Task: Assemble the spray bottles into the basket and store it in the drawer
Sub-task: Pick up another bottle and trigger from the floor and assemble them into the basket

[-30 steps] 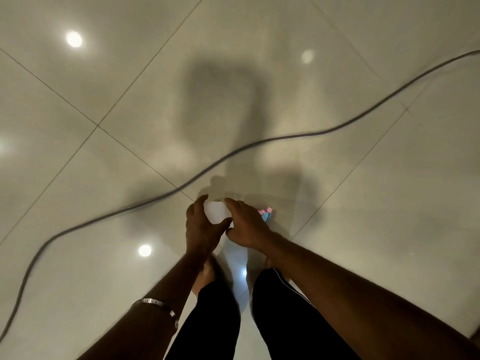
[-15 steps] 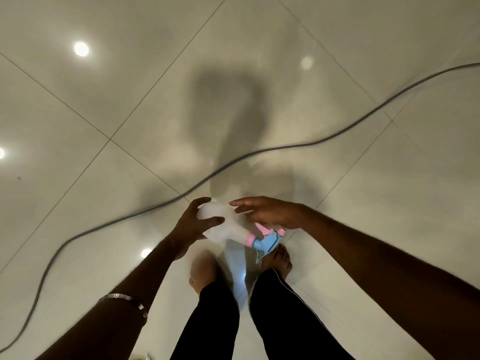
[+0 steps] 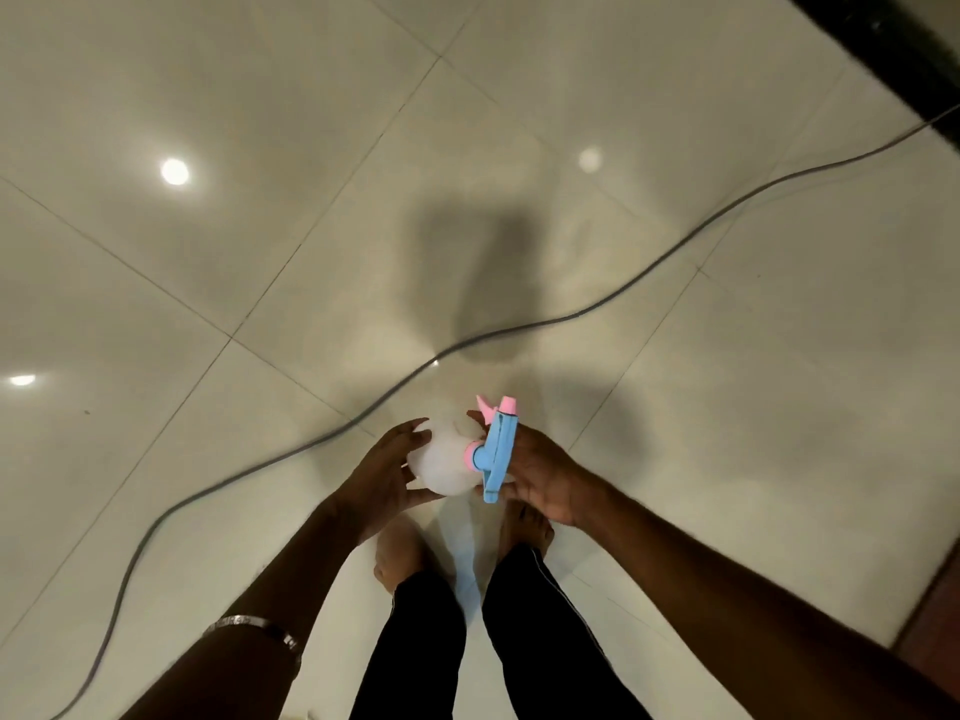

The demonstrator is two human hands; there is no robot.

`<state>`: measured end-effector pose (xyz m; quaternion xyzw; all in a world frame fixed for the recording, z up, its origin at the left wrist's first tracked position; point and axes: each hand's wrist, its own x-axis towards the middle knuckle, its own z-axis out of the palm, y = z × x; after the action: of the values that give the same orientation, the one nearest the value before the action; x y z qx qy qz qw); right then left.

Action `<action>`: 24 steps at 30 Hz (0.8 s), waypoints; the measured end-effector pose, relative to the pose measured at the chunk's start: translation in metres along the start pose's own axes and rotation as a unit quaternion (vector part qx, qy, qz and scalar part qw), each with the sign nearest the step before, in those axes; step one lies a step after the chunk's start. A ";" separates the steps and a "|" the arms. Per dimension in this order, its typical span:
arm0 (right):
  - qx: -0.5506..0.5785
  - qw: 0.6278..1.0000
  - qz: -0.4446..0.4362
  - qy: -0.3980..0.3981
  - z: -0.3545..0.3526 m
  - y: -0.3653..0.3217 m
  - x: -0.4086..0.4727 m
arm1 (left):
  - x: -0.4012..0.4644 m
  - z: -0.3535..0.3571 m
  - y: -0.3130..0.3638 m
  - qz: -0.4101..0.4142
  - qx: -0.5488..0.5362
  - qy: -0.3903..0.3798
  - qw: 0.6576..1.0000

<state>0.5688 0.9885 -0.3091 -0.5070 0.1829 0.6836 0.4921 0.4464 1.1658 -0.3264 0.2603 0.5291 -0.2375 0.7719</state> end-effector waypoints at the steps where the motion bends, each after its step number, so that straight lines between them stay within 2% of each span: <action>1: 0.008 1.000 -0.008 -0.003 0.003 -0.005 -0.016 | -0.010 0.010 0.004 0.005 0.000 0.000 1.000; 9: 0.024 0.992 -0.093 0.083 0.021 -0.055 -0.134 | -0.105 0.091 0.036 0.052 0.081 0.037 0.995; 13: 0.044 0.986 -0.122 0.100 0.030 -0.074 -0.192 | -0.151 0.129 0.050 0.079 0.108 0.026 0.991; 18: 0.064 0.982 -0.145 0.104 0.039 -0.073 -0.263 | -0.220 0.180 0.054 0.097 0.163 -0.004 0.982; 24: 0.095 0.970 -0.180 0.131 0.052 -0.062 -0.330 | -0.286 0.224 0.049 0.124 0.246 0.029 0.961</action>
<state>0.5955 0.8949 0.0162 -0.5677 0.2153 0.4910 0.6247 0.5397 1.0822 0.0182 0.5123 0.4403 -0.2551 0.6918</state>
